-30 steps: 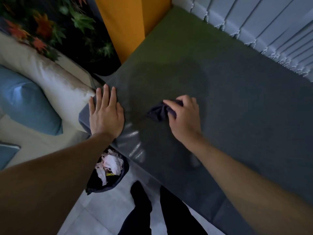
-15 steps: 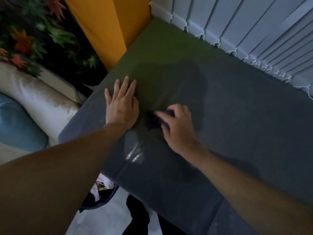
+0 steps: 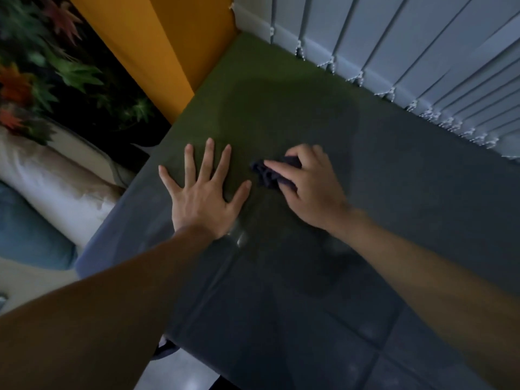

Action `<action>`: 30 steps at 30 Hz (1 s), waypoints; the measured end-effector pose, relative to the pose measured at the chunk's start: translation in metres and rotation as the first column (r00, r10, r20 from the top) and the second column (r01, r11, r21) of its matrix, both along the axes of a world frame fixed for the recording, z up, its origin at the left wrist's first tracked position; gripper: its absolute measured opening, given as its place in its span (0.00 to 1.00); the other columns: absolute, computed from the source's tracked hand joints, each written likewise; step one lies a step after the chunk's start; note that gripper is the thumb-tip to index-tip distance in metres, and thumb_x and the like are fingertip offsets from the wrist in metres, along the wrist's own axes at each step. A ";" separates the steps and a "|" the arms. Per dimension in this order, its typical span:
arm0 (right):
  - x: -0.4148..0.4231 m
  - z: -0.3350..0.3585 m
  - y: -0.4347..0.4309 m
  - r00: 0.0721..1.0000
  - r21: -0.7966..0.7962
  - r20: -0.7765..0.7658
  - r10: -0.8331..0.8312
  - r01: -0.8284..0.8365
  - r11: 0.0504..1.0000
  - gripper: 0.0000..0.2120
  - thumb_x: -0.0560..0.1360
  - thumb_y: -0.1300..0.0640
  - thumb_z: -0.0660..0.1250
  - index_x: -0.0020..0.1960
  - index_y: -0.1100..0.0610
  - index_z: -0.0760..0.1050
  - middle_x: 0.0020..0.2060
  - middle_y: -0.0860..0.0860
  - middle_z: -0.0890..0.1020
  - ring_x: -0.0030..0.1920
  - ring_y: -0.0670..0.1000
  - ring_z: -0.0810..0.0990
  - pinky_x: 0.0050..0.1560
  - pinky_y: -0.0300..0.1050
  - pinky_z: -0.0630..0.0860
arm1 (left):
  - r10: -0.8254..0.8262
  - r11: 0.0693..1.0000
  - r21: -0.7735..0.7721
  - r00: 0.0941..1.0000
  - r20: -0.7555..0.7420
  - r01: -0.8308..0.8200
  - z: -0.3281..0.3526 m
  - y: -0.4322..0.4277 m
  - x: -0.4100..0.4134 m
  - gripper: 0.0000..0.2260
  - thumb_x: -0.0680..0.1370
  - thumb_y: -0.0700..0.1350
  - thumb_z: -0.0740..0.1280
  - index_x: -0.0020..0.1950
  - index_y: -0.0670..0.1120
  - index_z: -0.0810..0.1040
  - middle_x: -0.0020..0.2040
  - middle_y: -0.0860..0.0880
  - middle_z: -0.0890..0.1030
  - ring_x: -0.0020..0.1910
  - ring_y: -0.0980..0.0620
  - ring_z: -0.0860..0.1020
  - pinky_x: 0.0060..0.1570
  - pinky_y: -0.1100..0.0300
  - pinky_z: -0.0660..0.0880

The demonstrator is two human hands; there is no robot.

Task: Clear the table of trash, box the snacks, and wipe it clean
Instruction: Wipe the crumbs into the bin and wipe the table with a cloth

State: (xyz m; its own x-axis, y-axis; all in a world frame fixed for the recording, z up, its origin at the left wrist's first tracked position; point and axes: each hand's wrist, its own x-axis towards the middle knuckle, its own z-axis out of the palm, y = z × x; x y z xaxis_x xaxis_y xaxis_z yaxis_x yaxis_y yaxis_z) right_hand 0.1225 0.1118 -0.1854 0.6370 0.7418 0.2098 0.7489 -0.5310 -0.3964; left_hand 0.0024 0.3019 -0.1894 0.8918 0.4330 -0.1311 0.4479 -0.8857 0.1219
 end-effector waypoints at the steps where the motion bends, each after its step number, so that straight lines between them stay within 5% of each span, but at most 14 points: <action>1: 0.015 0.002 -0.004 0.997 -0.021 0.009 0.074 -0.074 0.997 0.17 0.76 0.53 0.63 0.64 0.47 0.79 0.53 0.54 0.74 0.51 0.58 0.71 0.52 0.52 0.70 | 0.003 1.000 0.003 1.000 -0.007 -0.002 0.000 0.000 0.001 0.34 0.77 0.74 0.42 0.81 0.62 0.46 0.82 0.55 0.46 0.81 0.46 0.40 0.70 0.27 0.40; 3: 0.052 0.003 -0.005 0.997 -0.052 0.059 0.048 -0.045 0.998 0.17 0.76 0.55 0.64 0.63 0.46 0.79 0.52 0.55 0.75 0.51 0.60 0.71 0.52 0.52 0.69 | 0.007 1.000 0.000 1.000 -0.014 -0.007 0.002 0.000 0.002 0.34 0.77 0.74 0.42 0.81 0.62 0.46 0.82 0.55 0.46 0.81 0.46 0.40 0.70 0.27 0.40; 9: 0.115 0.004 0.016 0.826 -0.041 -0.011 -0.564 0.563 0.825 0.18 0.77 0.56 0.60 0.65 0.46 0.77 0.56 0.57 0.73 0.59 0.62 0.70 0.59 0.52 0.66 | 0.007 1.000 -0.004 1.000 -0.009 -0.007 0.002 -0.001 0.002 0.34 0.77 0.74 0.43 0.81 0.62 0.46 0.82 0.55 0.46 0.81 0.46 0.40 0.71 0.28 0.39; 15: 0.087 0.004 -0.002 0.998 -0.089 0.056 0.001 0.004 0.996 0.20 0.76 0.56 0.64 0.67 0.48 0.76 0.53 0.57 0.74 0.53 0.60 0.70 0.53 0.52 0.67 | 0.008 1.000 -0.009 1.000 -0.006 -0.008 0.001 0.000 0.002 0.34 0.77 0.74 0.44 0.80 0.62 0.46 0.82 0.56 0.46 0.81 0.47 0.40 0.71 0.28 0.39; 21: 0.116 0.003 -0.009 0.828 -0.034 -0.020 -0.560 0.559 0.828 0.19 0.77 0.55 0.60 0.65 0.46 0.77 0.56 0.58 0.72 0.58 0.62 0.69 0.57 0.51 0.65 | 0.007 1.000 -0.016 1.000 -0.001 -0.007 0.001 0.001 0.002 0.34 0.77 0.74 0.44 0.80 0.62 0.47 0.82 0.56 0.47 0.81 0.47 0.40 0.71 0.28 0.39; 23: 0.088 0.003 -0.001 0.864 -0.026 -0.034 -0.502 0.501 0.865 0.19 0.75 0.55 0.61 0.64 0.46 0.78 0.55 0.56 0.73 0.56 0.61 0.70 0.56 0.51 0.66 | 0.007 1.000 -0.015 1.000 0.005 -0.007 0.002 0.000 0.002 0.34 0.77 0.74 0.44 0.80 0.62 0.47 0.82 0.55 0.47 0.81 0.46 0.41 0.71 0.27 0.39; 27: 0.060 0.005 -0.026 0.998 -0.042 0.021 -0.062 0.063 0.997 0.17 0.76 0.56 0.64 0.63 0.49 0.80 0.52 0.55 0.75 0.52 0.60 0.72 0.52 0.53 0.69 | 0.005 1.000 -0.019 1.000 0.003 -0.005 0.003 -0.001 0.002 0.34 0.77 0.74 0.43 0.81 0.62 0.47 0.82 0.55 0.47 0.81 0.46 0.40 0.71 0.27 0.39; 30: 0.087 0.004 -0.049 0.973 -0.065 0.108 -0.205 0.212 0.975 0.17 0.76 0.55 0.64 0.63 0.46 0.79 0.53 0.56 0.75 0.54 0.62 0.72 0.54 0.54 0.68 | 0.004 1.000 -0.013 1.000 0.004 -0.004 0.002 -0.001 0.002 0.34 0.77 0.74 0.43 0.80 0.62 0.47 0.82 0.55 0.47 0.81 0.46 0.40 0.71 0.27 0.39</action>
State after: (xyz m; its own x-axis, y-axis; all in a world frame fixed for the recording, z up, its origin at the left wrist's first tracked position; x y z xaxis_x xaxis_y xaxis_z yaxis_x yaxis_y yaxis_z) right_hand 0.2096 0.0628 -0.1812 0.7578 0.6111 0.2286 0.6524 -0.7053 -0.2775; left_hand 0.0039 0.3011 -0.1872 0.8906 0.4350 -0.1329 0.4510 -0.8822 0.1351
